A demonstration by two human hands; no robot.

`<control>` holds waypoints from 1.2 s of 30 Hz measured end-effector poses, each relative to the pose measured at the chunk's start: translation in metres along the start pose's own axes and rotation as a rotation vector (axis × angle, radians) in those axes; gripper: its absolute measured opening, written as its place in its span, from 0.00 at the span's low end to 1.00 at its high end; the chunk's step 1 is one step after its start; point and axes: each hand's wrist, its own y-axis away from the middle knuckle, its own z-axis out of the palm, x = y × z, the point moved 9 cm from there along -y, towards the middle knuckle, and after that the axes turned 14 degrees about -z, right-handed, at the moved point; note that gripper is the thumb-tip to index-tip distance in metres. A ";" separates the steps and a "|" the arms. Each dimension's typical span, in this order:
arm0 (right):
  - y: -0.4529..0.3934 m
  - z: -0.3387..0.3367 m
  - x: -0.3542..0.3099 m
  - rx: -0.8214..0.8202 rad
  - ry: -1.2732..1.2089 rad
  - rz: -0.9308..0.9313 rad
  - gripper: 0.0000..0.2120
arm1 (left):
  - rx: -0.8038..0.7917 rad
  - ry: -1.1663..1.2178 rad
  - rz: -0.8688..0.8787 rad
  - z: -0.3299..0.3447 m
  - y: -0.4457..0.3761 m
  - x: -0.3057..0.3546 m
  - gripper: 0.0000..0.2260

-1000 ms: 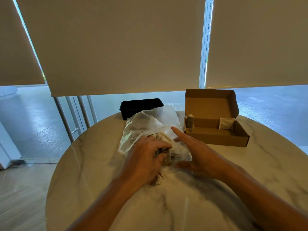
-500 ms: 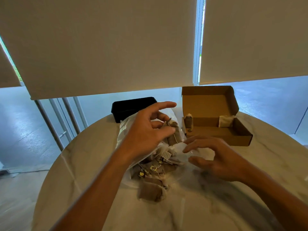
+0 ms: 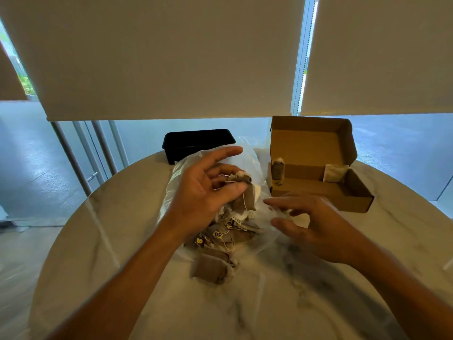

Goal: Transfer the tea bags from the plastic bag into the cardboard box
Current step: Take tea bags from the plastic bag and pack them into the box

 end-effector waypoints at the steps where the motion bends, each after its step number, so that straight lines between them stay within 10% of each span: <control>1: 0.000 0.002 0.000 -0.004 0.000 -0.004 0.18 | -0.002 0.001 -0.008 0.000 0.001 -0.003 0.22; 10: 0.004 -0.037 0.025 0.307 -0.028 0.050 0.08 | 0.047 0.003 -0.027 -0.004 -0.001 -0.017 0.22; 22: 0.016 -0.027 0.069 -0.061 0.361 0.331 0.20 | 0.082 -0.038 -0.023 -0.004 0.001 -0.008 0.21; 36: 0.036 -0.040 0.037 -0.395 0.339 0.423 0.06 | 0.084 -0.006 -0.066 0.000 0.001 -0.013 0.21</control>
